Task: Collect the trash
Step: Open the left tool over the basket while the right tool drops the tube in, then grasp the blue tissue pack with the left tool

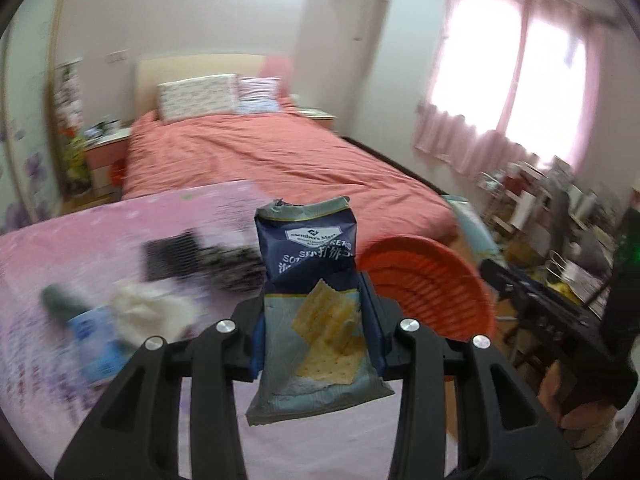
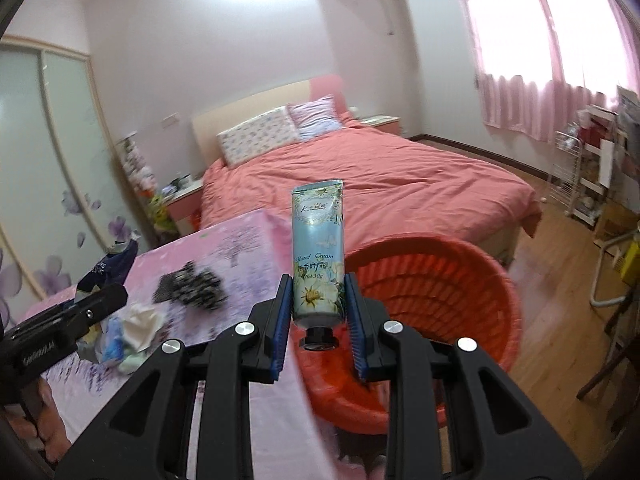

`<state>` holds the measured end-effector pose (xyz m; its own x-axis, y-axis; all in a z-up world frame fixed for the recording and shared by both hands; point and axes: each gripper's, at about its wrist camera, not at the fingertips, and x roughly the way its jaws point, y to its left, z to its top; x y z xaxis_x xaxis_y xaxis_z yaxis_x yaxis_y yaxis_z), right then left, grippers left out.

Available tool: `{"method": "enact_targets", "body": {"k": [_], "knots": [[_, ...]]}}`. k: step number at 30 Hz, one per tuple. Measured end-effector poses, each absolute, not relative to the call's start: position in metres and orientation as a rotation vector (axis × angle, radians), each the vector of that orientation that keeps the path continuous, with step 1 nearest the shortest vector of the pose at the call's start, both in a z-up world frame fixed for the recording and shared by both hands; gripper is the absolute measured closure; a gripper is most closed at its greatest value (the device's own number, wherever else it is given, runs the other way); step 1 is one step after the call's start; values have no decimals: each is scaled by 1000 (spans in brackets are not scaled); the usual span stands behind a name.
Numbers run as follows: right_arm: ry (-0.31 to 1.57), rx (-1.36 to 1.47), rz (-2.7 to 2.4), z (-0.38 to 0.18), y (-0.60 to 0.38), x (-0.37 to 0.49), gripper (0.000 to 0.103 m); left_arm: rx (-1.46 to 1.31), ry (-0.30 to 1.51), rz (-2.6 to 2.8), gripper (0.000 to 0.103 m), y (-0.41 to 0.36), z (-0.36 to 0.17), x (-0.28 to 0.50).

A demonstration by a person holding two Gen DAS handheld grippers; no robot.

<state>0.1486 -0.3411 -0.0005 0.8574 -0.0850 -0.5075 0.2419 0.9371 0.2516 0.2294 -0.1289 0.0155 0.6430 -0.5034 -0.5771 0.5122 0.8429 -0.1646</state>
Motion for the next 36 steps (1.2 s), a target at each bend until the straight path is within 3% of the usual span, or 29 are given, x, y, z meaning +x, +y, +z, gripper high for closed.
{"method": "enact_targets", "body": {"k": [12,16,19,24,28,31,36], "knots": [[513,423,-241,-18,-406,160,76,63,708,-737,61,-242,-16,244],[532,463,-263,-31,-421,173,71,46,750,-699,33,-255,-32,264],[561,460,-269,-42,-419,174,58,59,786,-655,31,-254,-44,274],[598,442,-274,-56,-411,164,55,85,786,-553,18,-219,-54,275],[614,392,-268,-56,-395,159,46,66,784,-445,7,-172,-57,272],[625,360,-240,-55,-376,156,33,53,776,-366,6,-132,-62,267],[656,307,-188,-57,-342,160,27,39,797,-212,6,-55,-68,264]]}}
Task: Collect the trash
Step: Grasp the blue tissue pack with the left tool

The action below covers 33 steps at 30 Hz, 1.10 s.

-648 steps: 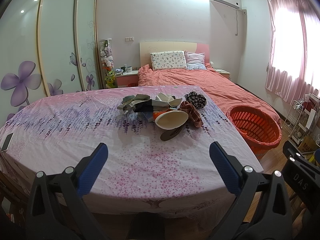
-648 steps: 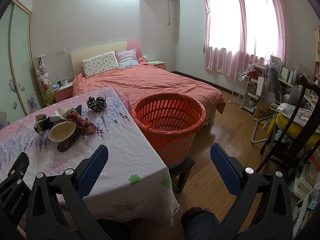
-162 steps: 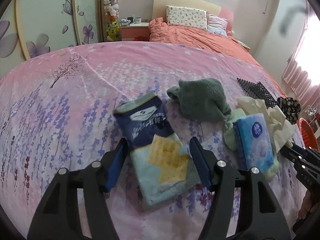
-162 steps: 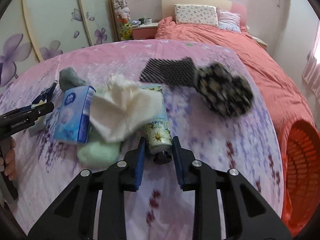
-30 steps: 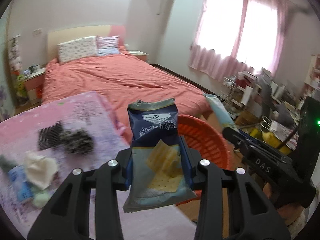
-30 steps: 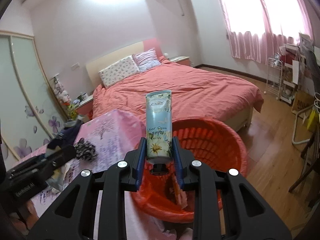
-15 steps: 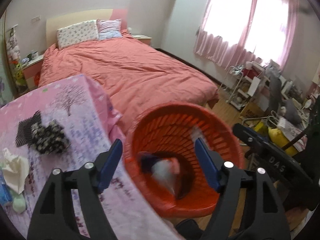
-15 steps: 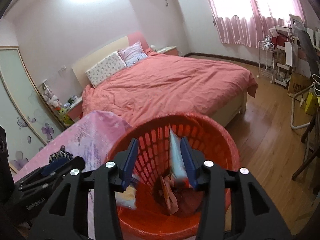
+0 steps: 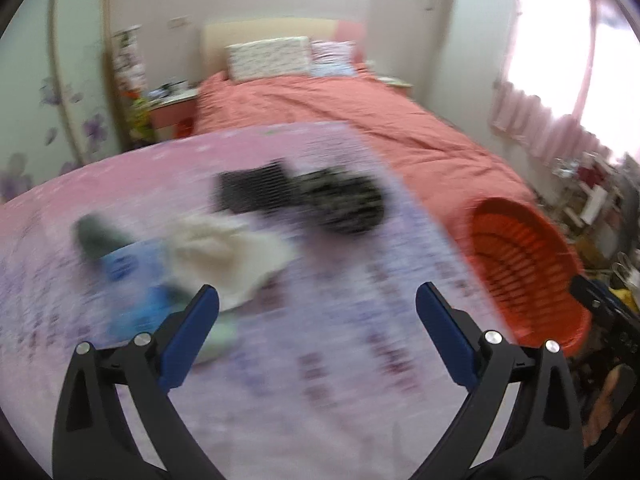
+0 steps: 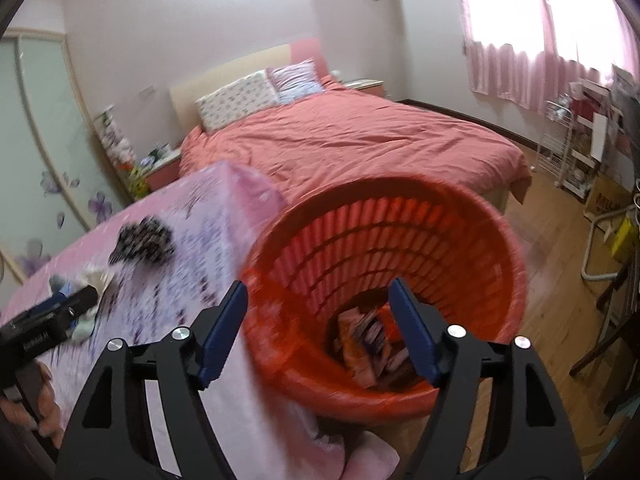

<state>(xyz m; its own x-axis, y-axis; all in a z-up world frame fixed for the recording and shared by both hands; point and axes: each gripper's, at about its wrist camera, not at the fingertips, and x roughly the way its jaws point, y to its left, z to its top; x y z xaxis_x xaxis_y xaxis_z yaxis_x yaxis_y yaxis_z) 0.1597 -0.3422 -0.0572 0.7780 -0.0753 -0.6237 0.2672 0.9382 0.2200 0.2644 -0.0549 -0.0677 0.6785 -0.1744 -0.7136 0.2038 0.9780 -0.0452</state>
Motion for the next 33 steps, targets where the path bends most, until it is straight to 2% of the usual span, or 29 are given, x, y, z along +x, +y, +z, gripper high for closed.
{"method": "enact_targets", "body": {"k": [6,12,18,19,20,22,33], "knots": [[697,244,-124,-66,-292,165,25,17,813,-27,4,23,-71,266],[716,183,-75,-68,-254,171,25,-11,787,-32,5,48,-72,273],[739,161,-33,-69,-230,178,25,38,839,-12,16,33,-89,296],[742,160,-30,-69,-228,178,25,44,852,-4,22,32,-93,299],[745,160,-26,-69,-226,178,25,46,865,1,34,33,-95,303],[749,160,-20,-69,-221,179,25,3,903,3,51,41,-100,307],[759,116,-7,-73,-200,186,25,-51,904,88,50,127,-104,278]]}}
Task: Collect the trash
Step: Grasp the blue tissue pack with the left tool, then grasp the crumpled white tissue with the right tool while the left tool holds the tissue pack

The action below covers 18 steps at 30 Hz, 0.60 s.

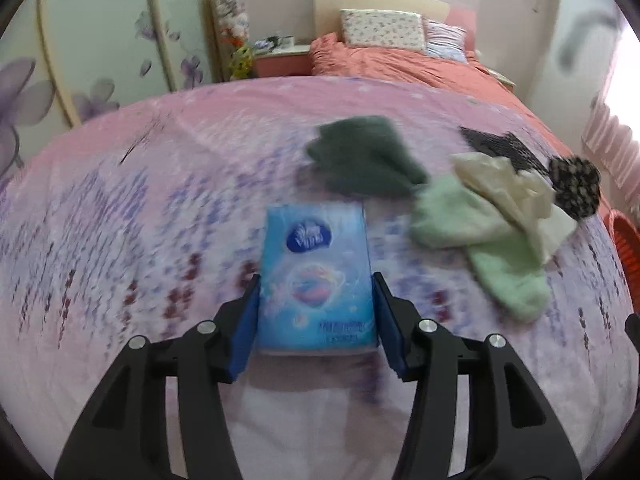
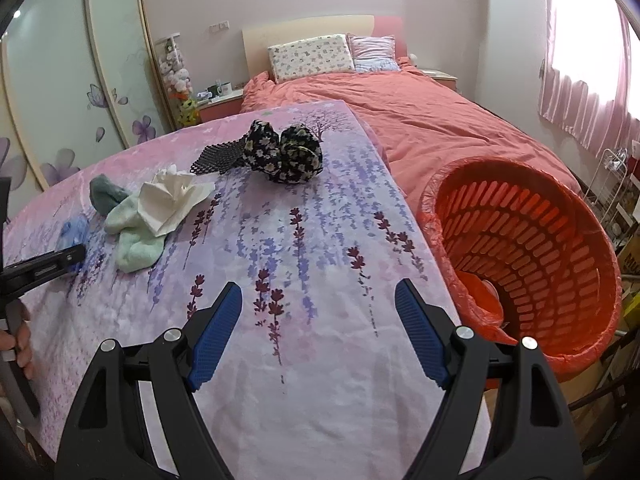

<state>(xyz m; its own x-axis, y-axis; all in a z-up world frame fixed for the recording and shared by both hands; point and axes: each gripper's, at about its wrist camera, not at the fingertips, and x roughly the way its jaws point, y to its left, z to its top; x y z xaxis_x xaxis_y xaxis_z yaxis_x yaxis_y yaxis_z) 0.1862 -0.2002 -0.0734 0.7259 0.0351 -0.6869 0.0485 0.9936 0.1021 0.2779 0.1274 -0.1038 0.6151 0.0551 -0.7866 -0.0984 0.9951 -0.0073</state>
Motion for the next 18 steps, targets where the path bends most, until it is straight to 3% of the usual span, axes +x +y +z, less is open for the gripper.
{"method": "enact_targets", "body": {"k": [18], "knots": [[764,81,120,-67,-142,217,26,-39,916,86,47,131,-105,279]]}}
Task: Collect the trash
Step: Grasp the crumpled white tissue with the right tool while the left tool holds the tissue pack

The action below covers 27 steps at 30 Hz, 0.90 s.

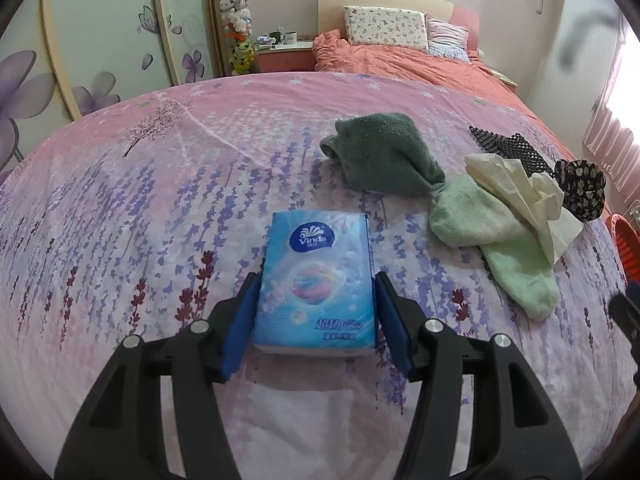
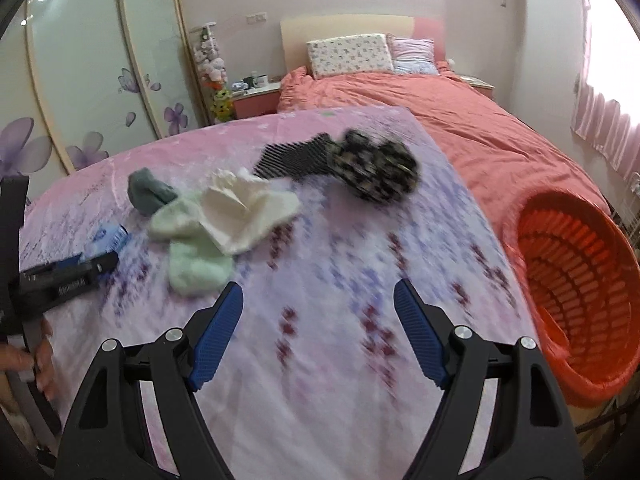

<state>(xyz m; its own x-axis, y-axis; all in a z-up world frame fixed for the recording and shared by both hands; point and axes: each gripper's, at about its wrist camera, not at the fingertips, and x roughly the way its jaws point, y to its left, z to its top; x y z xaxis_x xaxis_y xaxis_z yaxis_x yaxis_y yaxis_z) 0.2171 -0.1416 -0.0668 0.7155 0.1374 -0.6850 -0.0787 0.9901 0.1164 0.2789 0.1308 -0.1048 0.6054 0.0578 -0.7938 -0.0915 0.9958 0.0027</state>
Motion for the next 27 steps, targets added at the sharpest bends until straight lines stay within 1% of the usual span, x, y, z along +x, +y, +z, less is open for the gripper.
{"method": "enact_targets", "body": {"k": [7,12,14,15,16,19,27], "knots": [[756,74,174,-58,-95,263,26,-41,917,86,47,130,-105,279],[793,47,156,-63,-73,292,27,-41,917,86,47,130,-105,279],[824,27,142,-71,-71,299,49,-41,917,86,47,130,-105,279],[845,26,146,-75,-72,301,65,-41,917,86,47,130,-105,279],[872,37,153,-79,-75,301,66,-42,917,86,47,130,-105,279],[848,77,161,-78,-91,285,68,-42,917,86,47,130,-105,279],[842,-6,68,-74,-132,233,68,-42,917,86,46,130,-105,279]]}}
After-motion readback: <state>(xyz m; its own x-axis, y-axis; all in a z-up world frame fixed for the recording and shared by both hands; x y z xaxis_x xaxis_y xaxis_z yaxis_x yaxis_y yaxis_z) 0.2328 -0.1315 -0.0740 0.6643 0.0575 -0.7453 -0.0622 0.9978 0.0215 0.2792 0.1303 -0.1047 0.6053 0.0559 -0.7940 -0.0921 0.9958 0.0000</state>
